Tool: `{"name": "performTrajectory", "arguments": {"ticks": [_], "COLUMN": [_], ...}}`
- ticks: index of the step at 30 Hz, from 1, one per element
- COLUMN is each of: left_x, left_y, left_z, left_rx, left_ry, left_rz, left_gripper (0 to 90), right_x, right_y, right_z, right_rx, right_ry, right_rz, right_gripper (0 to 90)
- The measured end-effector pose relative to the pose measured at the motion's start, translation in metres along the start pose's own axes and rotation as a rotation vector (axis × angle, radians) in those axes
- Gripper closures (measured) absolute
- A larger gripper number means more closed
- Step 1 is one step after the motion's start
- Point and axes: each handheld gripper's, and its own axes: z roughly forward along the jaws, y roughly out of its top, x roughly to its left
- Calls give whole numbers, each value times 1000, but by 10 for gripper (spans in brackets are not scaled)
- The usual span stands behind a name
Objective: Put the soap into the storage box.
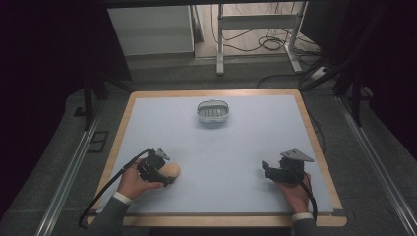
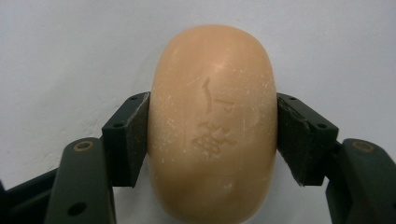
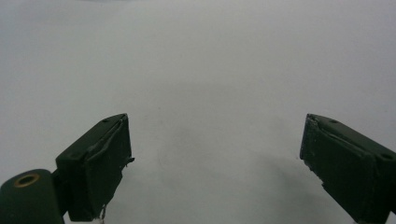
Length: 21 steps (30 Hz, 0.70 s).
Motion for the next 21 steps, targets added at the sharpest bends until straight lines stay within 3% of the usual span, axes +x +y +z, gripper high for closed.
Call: {"name": "performTrajectory", "arguments": {"ticks": [7,21], "left_x": [3,2], "left_y": [6,15], "left_z": [-10,-11], "left_rx": [-26,-35], "left_ry": [7,0], "left_rz": [-5,3], "left_gripper": [327,327], "right_x": [0,0], "right_y": [0,0], "right_z": [0,0], "right_rx": [2,4], "right_ry": [-1,-1], "right_rz": [3,6], "right_gripper": [88,88]}}
